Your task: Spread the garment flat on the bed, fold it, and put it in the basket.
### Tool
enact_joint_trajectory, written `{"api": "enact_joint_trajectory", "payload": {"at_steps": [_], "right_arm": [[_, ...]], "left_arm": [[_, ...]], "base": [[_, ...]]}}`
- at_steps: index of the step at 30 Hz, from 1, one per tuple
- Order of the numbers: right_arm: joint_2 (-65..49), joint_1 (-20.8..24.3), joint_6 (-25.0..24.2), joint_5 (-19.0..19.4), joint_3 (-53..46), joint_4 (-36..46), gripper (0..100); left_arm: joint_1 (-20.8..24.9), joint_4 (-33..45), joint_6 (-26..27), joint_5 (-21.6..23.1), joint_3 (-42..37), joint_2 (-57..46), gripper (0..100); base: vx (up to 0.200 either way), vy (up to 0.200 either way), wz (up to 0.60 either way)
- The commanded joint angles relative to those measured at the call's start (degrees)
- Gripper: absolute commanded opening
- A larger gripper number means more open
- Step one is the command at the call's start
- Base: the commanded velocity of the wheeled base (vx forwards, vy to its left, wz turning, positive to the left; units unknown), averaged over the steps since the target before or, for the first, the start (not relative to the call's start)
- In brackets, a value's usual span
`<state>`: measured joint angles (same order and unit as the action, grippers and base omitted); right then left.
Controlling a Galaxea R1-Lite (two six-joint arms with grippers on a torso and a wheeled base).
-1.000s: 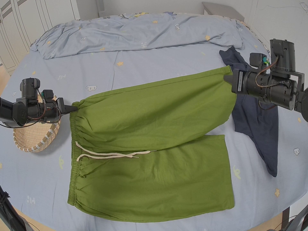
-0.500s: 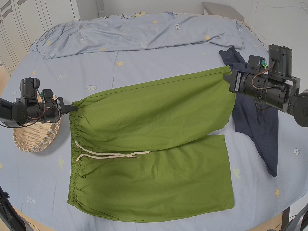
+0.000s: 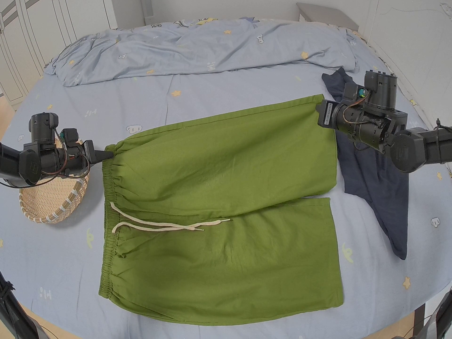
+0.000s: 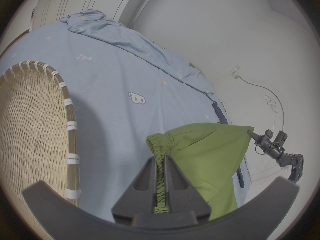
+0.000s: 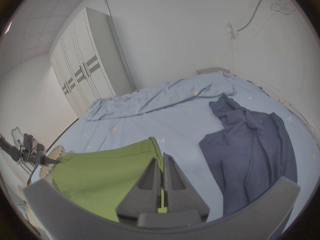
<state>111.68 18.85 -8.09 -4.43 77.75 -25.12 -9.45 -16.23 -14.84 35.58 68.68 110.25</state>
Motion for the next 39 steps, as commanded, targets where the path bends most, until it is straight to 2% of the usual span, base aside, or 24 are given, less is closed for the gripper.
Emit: {"api": "enact_joint_trajectory", "payload": {"at_steps": [1, 14, 15, 18, 39], "right_arm": [[4.51, -0.48, 0.10, -0.06, 2.32, -1.95, 0], [13.65, -0.48, 1.50, -0.41, 13.74, 0.95, 0], [16.03, -0.92, 1.68, -0.58, 17.35, 2.62, 0], [17.52, -1.18, 1.77, -0.67, 20.16, 3.94, 0], [22.36, -1.62, 1.94, -0.67, 28.16, 6.84, 0]], "left_arm": [[-0.13, -0.83, -0.02, -0.25, -0.04, 0.75, 0], [-1.10, -3.64, -0.37, -0.87, 0.49, 2.42, 0], [-1.27, -6.19, -0.46, -2.71, 0.49, 3.48, 0], [-1.27, -7.50, -0.54, -3.77, 0.58, 4.18, 0], [-1.89, -7.77, -0.54, -3.94, 2.33, 5.94, 0]], "base": [[0.000, 0.000, 0.00], [0.000, 0.000, 0.00], [0.000, 0.000, 0.00], [0.000, 0.000, 0.00], [0.000, 0.000, 0.00]]}}
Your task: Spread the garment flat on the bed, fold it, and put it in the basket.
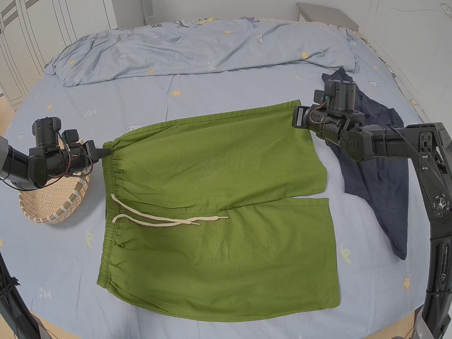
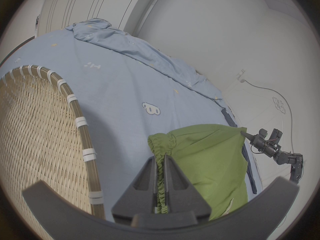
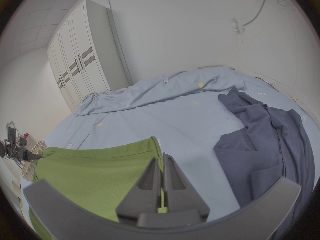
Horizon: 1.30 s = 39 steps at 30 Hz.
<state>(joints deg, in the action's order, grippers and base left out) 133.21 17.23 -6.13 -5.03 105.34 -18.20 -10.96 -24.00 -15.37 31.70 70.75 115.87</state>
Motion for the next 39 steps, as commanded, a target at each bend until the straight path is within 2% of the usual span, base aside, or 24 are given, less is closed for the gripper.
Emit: {"api": "enact_joint_trajectory", "payload": {"at_steps": [1, 7, 8, 20, 24, 28, 31, 32, 34, 36, 39], "right_arm": [[0.91, 0.00, -0.02, -0.06, 0.57, -0.08, 0], [1.09, 0.00, 0.07, -0.06, 0.75, 0.01, 0], [1.35, 0.00, 0.07, -0.06, 0.83, 0.01, 100], [1.97, 0.09, -0.02, -0.06, 1.80, -0.17, 100], [0.39, 0.00, -0.20, -0.15, 1.62, -0.26, 100], [-6.56, -0.35, -0.55, -0.15, -2.95, 0.10, 100], [-12.01, -0.44, -0.81, -0.50, -8.75, 0.80, 100], [-14.99, -0.44, -1.34, -1.38, -12.88, 1.68, 100], [-20.79, -0.17, -3.98, -2.52, -22.72, 3.17, 100], [-23.61, 0.09, -6.08, -2.52, -28.17, 3.61, 100], [-29.58, 0.35, -11.62, -2.00, -44.43, 3.00, 100]], "left_arm": [[-0.47, 0.01, -0.01, -0.05, 0.26, 0.32, 0], [-0.03, 0.01, -0.01, -0.05, 0.17, 0.23, 0], [-0.03, 0.01, 0.08, -0.14, 0.26, 0.32, 100], [0.32, -1.66, 0.17, -0.05, 0.17, -0.47, 100], [1.38, -1.66, 0.08, -0.05, -0.35, -1.53, 100], [2.17, -1.40, -0.18, -0.05, -3.61, -7.68, 100], [2.61, -0.61, -2.73, -0.14, -7.39, -13.04, 100], [2.61, -0.34, -5.19, -0.14, -10.29, -16.03, 100], [2.17, 0.36, -8.01, -0.05, -16.17, -22.36, 100], [1.73, 1.24, -8.45, 0.03, -19.07, -25.08, 100], [1.73, 5.81, -8.45, 0.65, -28.22, -31.50, 100]], "base": [[0.000, 0.000, 0.00], [0.000, 0.000, 0.00], [0.000, 0.000, 0.00], [0.000, 0.000, 0.00], [0.000, 0.000, 0.00], [0.000, 0.000, 0.00], [0.000, 0.000, 0.00], [0.000, 0.000, 0.00], [0.000, 0.000, 0.00], [0.000, 0.000, 0.00], [0.000, 0.000, 0.00]]}}
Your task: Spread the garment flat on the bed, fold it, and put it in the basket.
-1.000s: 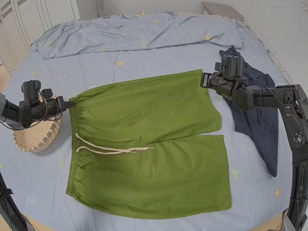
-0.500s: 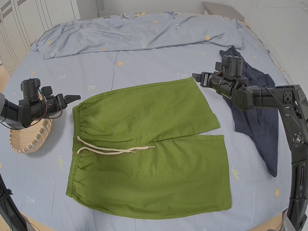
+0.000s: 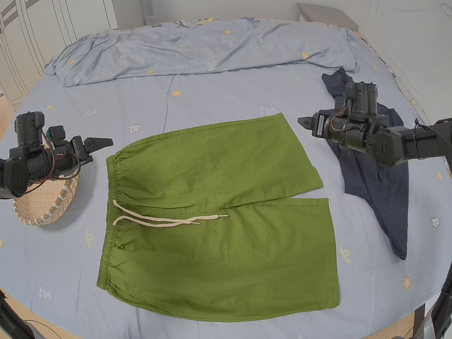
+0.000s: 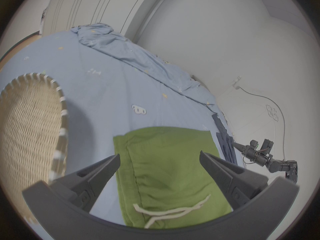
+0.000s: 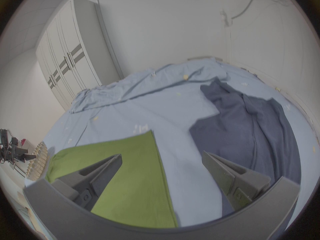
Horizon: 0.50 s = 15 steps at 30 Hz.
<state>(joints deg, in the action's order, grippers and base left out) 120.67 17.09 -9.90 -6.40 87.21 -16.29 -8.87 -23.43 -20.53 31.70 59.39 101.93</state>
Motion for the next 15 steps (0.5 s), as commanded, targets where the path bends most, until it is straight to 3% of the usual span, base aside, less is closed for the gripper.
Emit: {"api": "enact_joint_trajectory", "payload": {"at_steps": [1, 4, 9, 15], "right_arm": [[-18.28, 0.49, -9.09, -0.54, -29.91, 0.82, 100], [-21.01, 0.49, -11.90, -0.02, -38.26, -0.85, 100], [-28.65, -1.01, -12.51, 5.17, -51.79, -6.48, 100], [-35.16, -1.18, -12.95, 10.36, -57.68, -7.09, 100]], "left_arm": [[-0.27, 6.03, -3.29, 0.65, -18.96, -18.52, 100], [-0.35, 6.99, -3.03, 0.65, -24.76, -19.40, 100], [-0.53, 6.56, -1.62, 0.65, -35.57, -20.01, 100], [-0.88, 6.29, -0.92, 0.82, -44.80, -20.10, 100]], "base": [[0.000, 0.000, 0.00], [0.000, 0.000, 0.00], [0.000, 0.000, 0.00], [0.000, 0.000, 0.00]]}}
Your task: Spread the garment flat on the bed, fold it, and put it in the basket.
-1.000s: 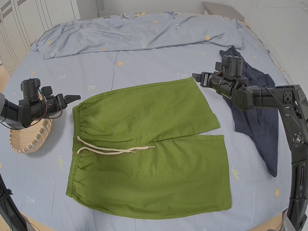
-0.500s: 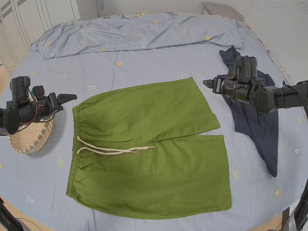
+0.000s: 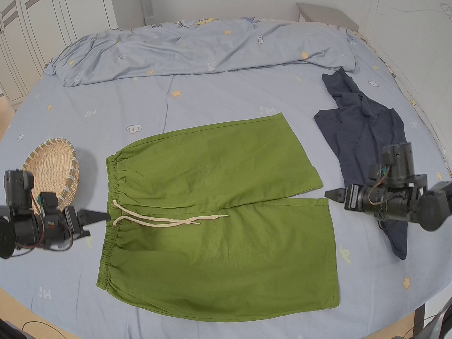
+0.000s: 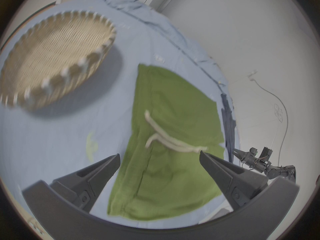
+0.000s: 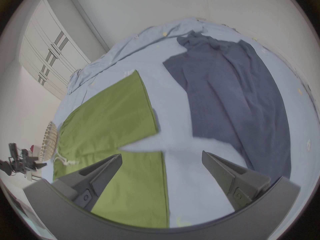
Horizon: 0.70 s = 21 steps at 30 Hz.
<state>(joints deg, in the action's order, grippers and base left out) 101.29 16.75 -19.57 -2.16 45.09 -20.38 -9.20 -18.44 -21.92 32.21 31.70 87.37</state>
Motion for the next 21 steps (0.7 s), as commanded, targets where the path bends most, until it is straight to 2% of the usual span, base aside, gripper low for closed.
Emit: {"api": "enact_joint_trajectory", "payload": {"at_steps": [1, 8, 14, 21], "right_arm": [[-15.77, -0.93, -3.29, 6.29, -15.65, -3.00, 100], [-15.51, -0.40, -3.29, 6.64, -15.56, -3.08, 100], [-15.51, -0.49, -3.20, 6.64, -15.56, -3.26, 100], [-15.51, -0.49, -3.29, 6.55, -15.39, -3.26, 100]], "left_arm": [[-0.82, 1.39, 0.56, 0.40, -17.72, -5.46, 100], [-3.10, 1.48, 6.54, 0.58, -21.50, -3.35, 100], [-2.49, 1.13, 7.24, 0.66, -20.45, 2.45, 100], [-1.87, -8.10, 6.71, 3.30, -20.36, 11.16, 100]], "base": [[0.000, 0.000, 0.00], [0.000, 0.000, 0.00], [0.000, 0.000, 0.00], [0.000, 0.000, 0.00]]}}
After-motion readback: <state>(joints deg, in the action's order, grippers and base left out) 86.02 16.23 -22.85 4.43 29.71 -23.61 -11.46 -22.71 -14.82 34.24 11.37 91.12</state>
